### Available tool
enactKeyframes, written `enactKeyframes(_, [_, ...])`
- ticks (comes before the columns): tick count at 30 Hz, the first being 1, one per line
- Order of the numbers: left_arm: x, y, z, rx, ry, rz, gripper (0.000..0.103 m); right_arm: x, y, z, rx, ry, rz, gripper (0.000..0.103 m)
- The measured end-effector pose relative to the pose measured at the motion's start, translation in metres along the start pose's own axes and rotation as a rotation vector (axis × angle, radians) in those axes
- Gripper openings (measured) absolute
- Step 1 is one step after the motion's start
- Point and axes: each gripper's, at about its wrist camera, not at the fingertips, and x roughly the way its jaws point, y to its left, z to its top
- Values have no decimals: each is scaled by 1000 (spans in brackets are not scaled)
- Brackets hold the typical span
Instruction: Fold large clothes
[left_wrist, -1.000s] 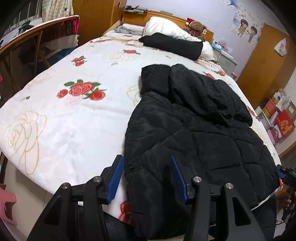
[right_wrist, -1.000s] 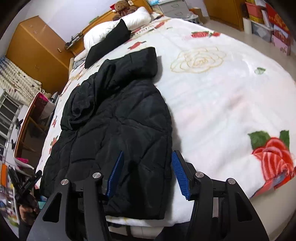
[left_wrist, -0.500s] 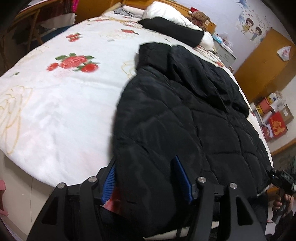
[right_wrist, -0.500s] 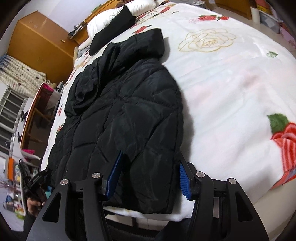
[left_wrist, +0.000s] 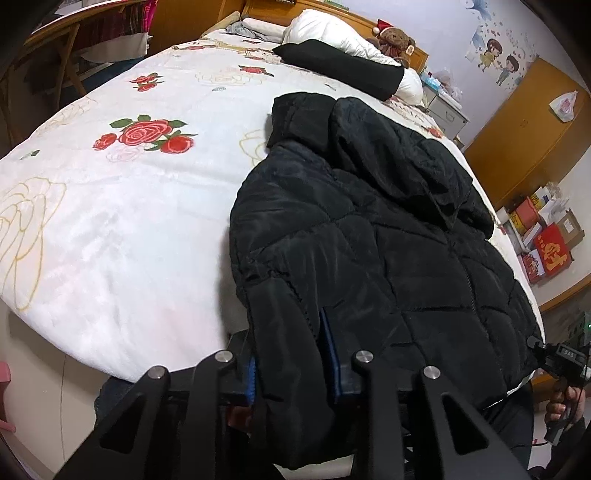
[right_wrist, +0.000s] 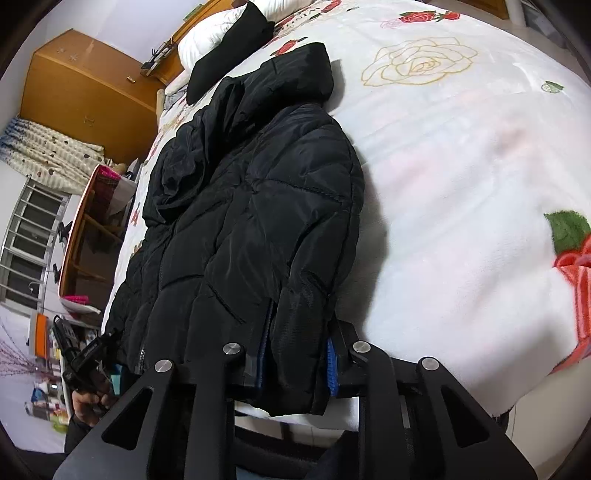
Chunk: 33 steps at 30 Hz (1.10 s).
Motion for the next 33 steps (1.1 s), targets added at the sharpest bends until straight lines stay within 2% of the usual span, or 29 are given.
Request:
enactKeyframes(2, [1,1,1,-2,0,0,29,1,1,0,-11,2,-14,25])
enactKeyframes(5, [1,0,1,1,-1,4,29,2,4,2,-31,7,-38,35])
enactKeyframes(7, [1,-2,1,12,0,13,29,-2,9,3,-63,-23,-65,52])
enactKeyframes(9, [1,-4,1,24,0,25,29,-2,9,4,-77,-38,-96,53])
enactKeyframes(14, [1,-13,0,61,-4,73,29,14,9,7,-116,8,-125,54])
enactKeyframes(20, [2,-20,-1,100,-10,113,29,12,7,4,-113,27,-56,54])
enactKeyframes(26, [6,-22,-1,123,-4,133,30,18,11,4,-144,75,-64,49])
enactKeyframes(31, [6,-22,-1,122,0,130,30,19,10,6,-113,68,-49,26])
enactKeyframes(33, [3,-22,-1,122,-4,121,28,13,11,5,-97,55,-25,20])
